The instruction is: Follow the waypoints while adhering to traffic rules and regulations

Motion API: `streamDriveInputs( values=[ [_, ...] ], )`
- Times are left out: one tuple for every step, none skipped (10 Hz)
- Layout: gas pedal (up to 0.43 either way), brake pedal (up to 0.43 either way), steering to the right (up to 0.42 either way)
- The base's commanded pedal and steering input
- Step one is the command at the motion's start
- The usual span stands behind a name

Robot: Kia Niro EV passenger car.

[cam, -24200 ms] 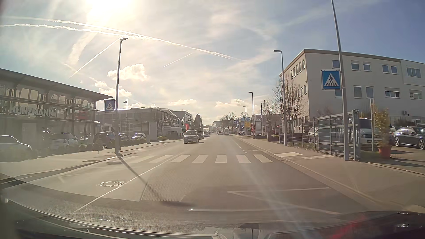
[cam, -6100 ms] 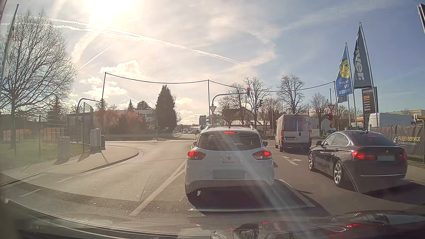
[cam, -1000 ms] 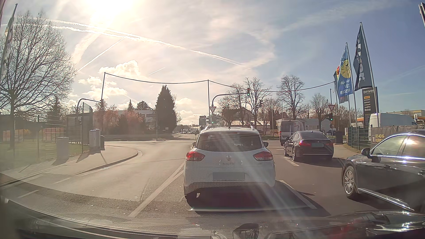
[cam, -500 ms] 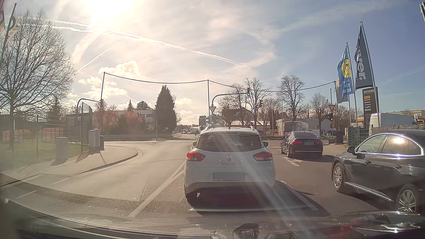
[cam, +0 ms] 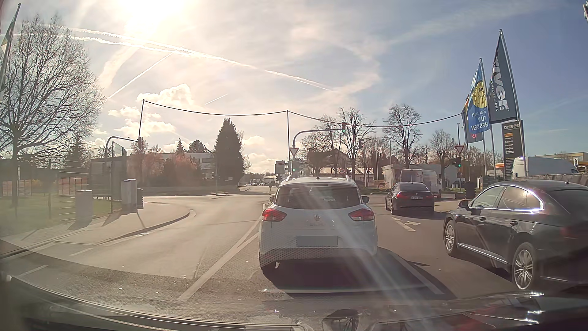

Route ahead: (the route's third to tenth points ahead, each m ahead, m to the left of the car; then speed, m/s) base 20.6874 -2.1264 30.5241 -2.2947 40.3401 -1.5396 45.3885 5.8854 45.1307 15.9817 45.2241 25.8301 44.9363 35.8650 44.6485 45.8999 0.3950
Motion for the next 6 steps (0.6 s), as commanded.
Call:
streamDriveInputs(
  values=[
    [0.177,0.0,0.011],
    [0.197,0.0,0.012],
    [0.248,0.0,0.012],
    [0.28,0.0,0.012],
    [0.287,0.0,0.013],
    [0.311,0.0,0.016]
  ],
)
